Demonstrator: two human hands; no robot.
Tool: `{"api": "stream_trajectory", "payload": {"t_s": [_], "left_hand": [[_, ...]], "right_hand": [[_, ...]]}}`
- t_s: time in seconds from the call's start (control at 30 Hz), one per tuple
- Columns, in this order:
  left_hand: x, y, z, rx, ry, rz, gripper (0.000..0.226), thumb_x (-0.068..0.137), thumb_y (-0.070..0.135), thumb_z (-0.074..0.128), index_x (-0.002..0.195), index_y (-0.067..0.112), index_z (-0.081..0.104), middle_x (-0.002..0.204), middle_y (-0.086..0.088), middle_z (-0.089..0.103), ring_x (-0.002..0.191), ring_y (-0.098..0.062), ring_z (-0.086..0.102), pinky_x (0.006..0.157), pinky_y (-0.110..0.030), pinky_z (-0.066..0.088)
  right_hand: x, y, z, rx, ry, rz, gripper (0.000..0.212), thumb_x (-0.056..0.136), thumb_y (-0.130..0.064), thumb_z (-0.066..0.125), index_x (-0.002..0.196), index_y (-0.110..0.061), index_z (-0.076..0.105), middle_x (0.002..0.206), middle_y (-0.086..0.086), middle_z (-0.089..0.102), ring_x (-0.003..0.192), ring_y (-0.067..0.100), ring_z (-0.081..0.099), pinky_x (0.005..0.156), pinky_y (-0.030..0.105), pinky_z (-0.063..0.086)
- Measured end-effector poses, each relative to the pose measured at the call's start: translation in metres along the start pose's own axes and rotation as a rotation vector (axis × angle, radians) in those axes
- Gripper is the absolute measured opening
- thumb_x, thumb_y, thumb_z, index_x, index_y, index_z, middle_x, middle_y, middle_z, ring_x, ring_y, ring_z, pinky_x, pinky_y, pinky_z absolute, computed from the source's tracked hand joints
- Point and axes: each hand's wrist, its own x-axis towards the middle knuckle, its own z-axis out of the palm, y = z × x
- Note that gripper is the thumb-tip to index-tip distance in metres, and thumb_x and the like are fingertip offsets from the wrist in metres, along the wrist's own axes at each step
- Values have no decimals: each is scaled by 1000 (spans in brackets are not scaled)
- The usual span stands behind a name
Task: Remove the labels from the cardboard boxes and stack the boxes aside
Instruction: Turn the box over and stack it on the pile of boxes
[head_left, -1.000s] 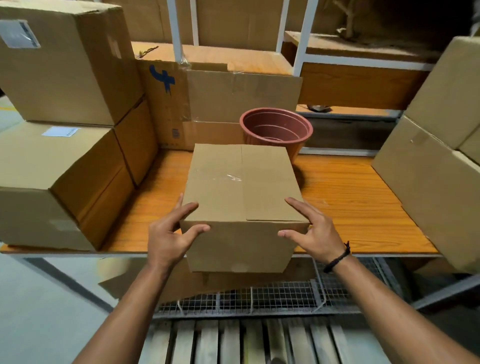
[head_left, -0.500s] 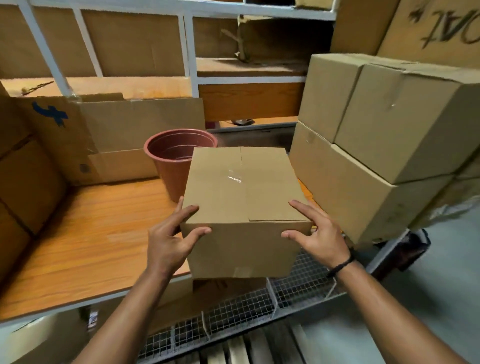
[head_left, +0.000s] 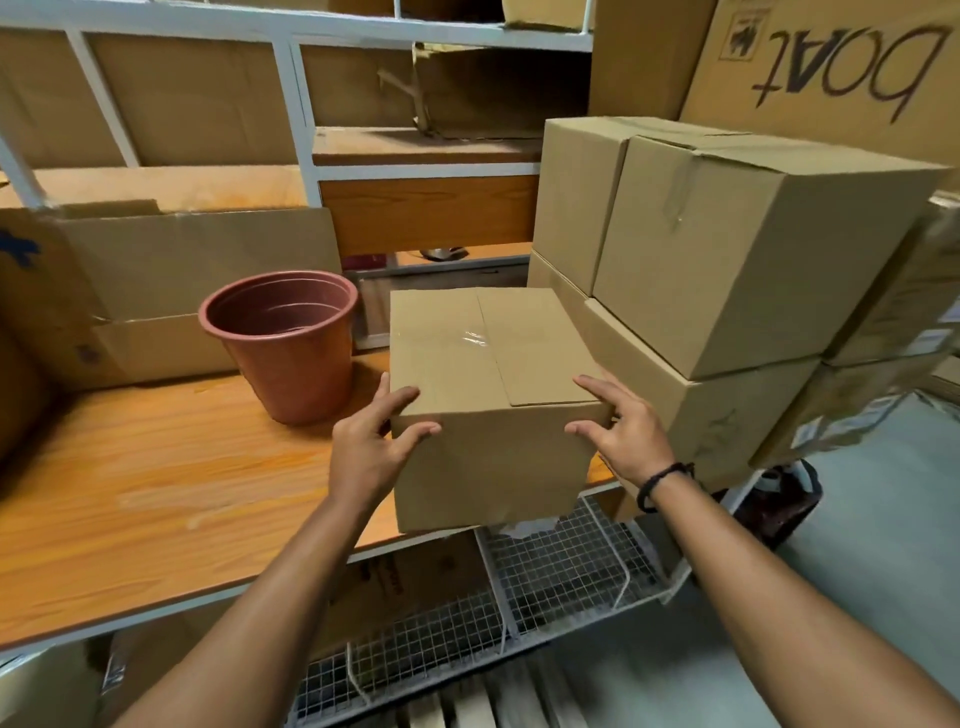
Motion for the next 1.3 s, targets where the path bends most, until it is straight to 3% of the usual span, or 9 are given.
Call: {"api": "stream_trajectory", "payload": {"t_s": [0.23, 0.43, 0.53, 0.63, 0.8, 0.9, 1.0, 1.2, 1.3], "left_hand": [[34, -20, 40, 68, -11, -56, 53, 73, 29, 82, 122, 13, 68, 140, -18, 49, 128, -7, 45, 89, 2, 35], [77, -56, 72, 88, -13, -104, 51, 75, 33, 81, 122, 18, 68, 142, -17, 49, 124, -17, 55, 93, -18, 44], [100, -75, 85, 81, -29, -97, 51, 75, 34, 81, 122, 18, 68, 141, -17, 49, 122, -5, 50, 94, -16, 44], [121, -96, 91, 56, -64, -67, 58, 74, 47, 74, 126, 22, 65, 143, -12, 49, 121, 0, 47, 99, -33, 51], [153, -135, 90, 16, -159, -45, 90, 66, 75, 69, 145, 50, 32, 158, 0, 29, 143, -11, 27, 104, -48, 46], [162, -144, 95, 45, -267, -60, 100, 60, 82, 66, 143, 64, 14, 164, -1, 10, 145, -14, 17, 106, -51, 42], [169, -148, 105, 14, -323, -25, 88, 68, 77, 64, 143, 63, 20, 162, 0, 16, 146, -17, 23, 102, -42, 49], [198, -156, 125, -16, -307, -25, 73, 84, 51, 68, 142, 57, 25, 157, 2, 32, 146, -12, 24, 96, -3, 36], [207, -155, 131, -4, -332, -54, 72, 80, 63, 60, 140, 64, 20, 158, 6, 30, 145, -14, 27, 102, -18, 41]], "right_hand": [[54, 29, 3, -65, -41, 64, 62, 72, -17, 84, 129, -25, 61, 150, 7, 41, 140, 15, 36, 110, 17, 23], [115, 49, 21, -122, -78, 125, 58, 75, -14, 81, 129, -24, 62, 153, 6, 38, 140, 19, 36, 116, 25, 25], [140, 61, 31, -131, -71, 134, 58, 76, -12, 80, 129, -25, 62, 153, 4, 38, 140, 19, 36, 116, 28, 27], [162, 73, 38, -146, -54, 121, 56, 78, -12, 78, 130, -26, 61, 153, 2, 37, 140, 19, 36, 113, 23, 23], [188, 79, 52, -547, 59, 25, 63, 83, -7, 72, 138, -31, 52, 158, 3, 28, 142, 25, 32, 113, 40, 35], [187, 76, 70, -735, 57, -140, 79, 77, -3, 71, 144, -32, 41, 156, 9, 30, 144, 31, 25, 117, 51, 24], [197, 78, 87, -802, -51, -133, 80, 82, -20, 73, 148, -37, 31, 157, 7, 28, 147, 29, 18, 119, 57, 6], [237, 85, 96, -772, -62, -124, 74, 83, -21, 73, 146, -35, 37, 155, 8, 33, 146, 31, 22, 117, 60, 6], [248, 90, 95, -766, -69, -125, 74, 84, -21, 72, 147, -36, 35, 156, 8, 31, 146, 30, 21, 118, 59, 4]]}}
